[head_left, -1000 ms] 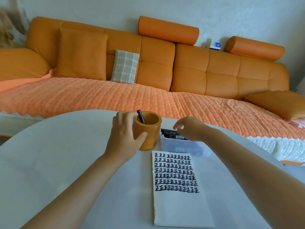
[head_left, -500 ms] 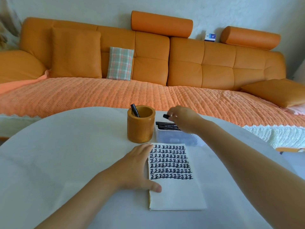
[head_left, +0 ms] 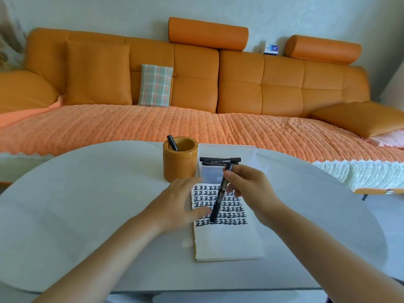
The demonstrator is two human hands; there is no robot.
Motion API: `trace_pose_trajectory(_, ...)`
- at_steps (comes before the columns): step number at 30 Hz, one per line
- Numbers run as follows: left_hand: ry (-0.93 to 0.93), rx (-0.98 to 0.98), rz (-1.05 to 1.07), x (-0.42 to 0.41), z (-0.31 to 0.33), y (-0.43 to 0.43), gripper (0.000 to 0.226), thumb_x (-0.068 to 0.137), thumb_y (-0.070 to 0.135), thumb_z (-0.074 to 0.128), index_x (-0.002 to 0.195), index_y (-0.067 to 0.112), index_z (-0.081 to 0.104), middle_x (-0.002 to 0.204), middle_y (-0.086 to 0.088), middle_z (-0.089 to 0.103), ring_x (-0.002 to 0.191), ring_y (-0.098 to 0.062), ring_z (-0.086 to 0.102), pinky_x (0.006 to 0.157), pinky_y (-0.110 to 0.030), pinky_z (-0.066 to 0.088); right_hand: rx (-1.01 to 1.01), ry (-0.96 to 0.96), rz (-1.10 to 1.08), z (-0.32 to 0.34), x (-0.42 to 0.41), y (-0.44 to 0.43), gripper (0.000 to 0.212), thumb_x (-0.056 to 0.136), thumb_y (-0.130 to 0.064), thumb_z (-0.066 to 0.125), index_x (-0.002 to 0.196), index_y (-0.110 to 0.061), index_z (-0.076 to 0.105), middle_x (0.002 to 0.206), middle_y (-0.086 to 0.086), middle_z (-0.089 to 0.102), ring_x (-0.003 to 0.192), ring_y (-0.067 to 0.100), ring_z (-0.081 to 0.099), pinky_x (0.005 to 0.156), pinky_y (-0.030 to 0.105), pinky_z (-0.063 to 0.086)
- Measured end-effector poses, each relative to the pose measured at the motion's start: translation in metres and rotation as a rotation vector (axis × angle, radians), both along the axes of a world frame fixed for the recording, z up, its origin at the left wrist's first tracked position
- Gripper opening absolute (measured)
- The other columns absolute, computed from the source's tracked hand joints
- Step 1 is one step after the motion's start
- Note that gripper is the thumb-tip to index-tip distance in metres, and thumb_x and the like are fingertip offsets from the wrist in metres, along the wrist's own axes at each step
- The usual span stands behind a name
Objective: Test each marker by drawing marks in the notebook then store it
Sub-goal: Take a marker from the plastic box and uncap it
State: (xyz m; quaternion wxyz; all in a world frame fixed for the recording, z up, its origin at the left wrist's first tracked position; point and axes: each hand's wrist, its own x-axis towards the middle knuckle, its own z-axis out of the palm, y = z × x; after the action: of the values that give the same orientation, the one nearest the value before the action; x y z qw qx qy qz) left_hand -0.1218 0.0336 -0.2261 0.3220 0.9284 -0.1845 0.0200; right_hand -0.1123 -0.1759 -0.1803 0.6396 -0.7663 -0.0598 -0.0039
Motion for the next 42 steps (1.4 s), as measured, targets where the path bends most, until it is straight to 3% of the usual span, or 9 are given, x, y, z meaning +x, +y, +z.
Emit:
trace_pose_trajectory(5,-0.045,-0.138,-0.015,-0.013,0.017,-0.006,0.032,0.091,0.051,0.055,0.121,0.04,0.057,0.112,0.025,0.06,0.102,0.004,0.056,0.074,-0.018,0.046,0.346,0.174,-0.005,-0.008,-0.009,-0.008,0.008,0.095,0.001,0.056,0.101,-0.003,0.06,0.08,0.013,0.064,0.075,0.026,0.071,0.07,0.033,0.058)
trace_pose_trajectory(9,-0.098,-0.067,0.037,-0.017,0.016,-0.005,0.023,0.091,0.038,0.062,0.114,0.037,0.061,0.106,0.024,0.06,0.095,-0.002,0.059,0.075,-0.021,0.05,0.418,0.23,0.105,-0.009,-0.015,-0.013,0.015,0.093,0.011,0.05,0.092,-0.003,0.055,0.086,0.019,0.065,0.078,0.032,0.072,0.076,0.038,0.06)
trace_pose_trajectory(11,-0.111,-0.026,0.042,-0.018,0.014,-0.002,0.017,0.092,0.035,0.061,0.109,0.035,0.064,0.099,0.023,0.059,0.092,-0.001,0.057,0.073,-0.019,0.046,0.25,0.203,0.119,-0.011,-0.018,-0.013,0.019,0.089,0.012,0.053,0.086,-0.006,0.058,0.085,0.015,0.068,0.077,0.03,0.071,0.072,0.038,0.059)
trace_pose_trajectory(13,-0.139,-0.012,0.039,-0.019,0.013,-0.002,0.014,0.092,0.034,0.061,0.106,0.034,0.065,0.095,0.022,0.057,0.091,0.0,0.056,0.072,-0.02,0.046,-0.176,0.027,0.105,-0.015,-0.019,-0.016,0.016,0.084,0.0,0.063,0.084,-0.016,0.062,0.082,0.002,0.07,0.073,0.024,0.066,0.065,0.041,0.054)
trace_pose_trajectory(17,-0.178,-0.042,-0.003,-0.026,0.012,-0.011,0.012,0.092,0.031,0.061,0.103,0.029,0.066,0.092,0.018,0.057,0.089,-0.002,0.056,0.07,-0.023,0.048,-0.858,-0.441,0.205,-0.019,-0.026,-0.014,0.031,0.088,-0.039,0.065,0.118,-0.031,0.062,0.1,-0.012,0.069,0.091,0.012,0.063,0.08,0.032,0.052)
trace_pose_trajectory(21,-0.201,-0.021,-0.001,-0.027,0.009,-0.017,0.015,0.093,0.037,0.058,0.1,0.027,0.067,0.083,0.014,0.057,0.081,-0.005,0.054,0.063,-0.03,0.047,-0.927,-0.538,0.325,-0.02,-0.03,-0.007,0.029,0.101,-0.037,0.047,0.127,-0.027,0.056,0.11,-0.007,0.063,0.095,0.016,0.059,0.078,0.034,0.049)
trace_pose_trajectory(30,-0.179,0.065,-0.046,-0.02,0.008,-0.013,0.015,0.095,0.038,0.054,0.096,0.027,0.064,0.086,0.013,0.057,0.084,-0.006,0.052,0.067,-0.033,0.048,-1.164,-0.784,0.296,-0.035,-0.017,-0.009,0.022,0.1,-0.035,0.046,0.096,-0.019,0.061,0.086,-0.003,0.062,0.074,0.022,0.058,0.06,0.036,0.045)
trace_pose_trajectory(35,-0.183,0.042,-0.059,-0.021,0.002,-0.016,0.014,0.097,0.035,0.05,0.099,0.025,0.061,0.092,0.01,0.059,0.086,-0.006,0.054,0.071,-0.035,0.05,-1.154,-0.79,0.242,-0.037,-0.018,-0.006,0.028,0.098,-0.036,0.032,0.086,-0.021,0.053,0.078,-0.005,0.059,0.065,0.021,0.054,0.055,0.03,0.029)
trace_pose_trajectory(42,-0.148,-0.057,-0.064,-0.021,0.002,-0.011,0.015,0.098,0.03,0.05,0.104,0.027,0.064,0.098,0.012,0.062,0.093,-0.004,0.056,0.075,-0.025,0.049,-1.15,-0.718,0.225,-0.04,-0.018,-0.001,0.048,0.094,-0.055,0.011,0.103,-0.029,0.051,0.077,-0.004,0.067,0.061,0.027,0.057,0.049,0.032,0.034)
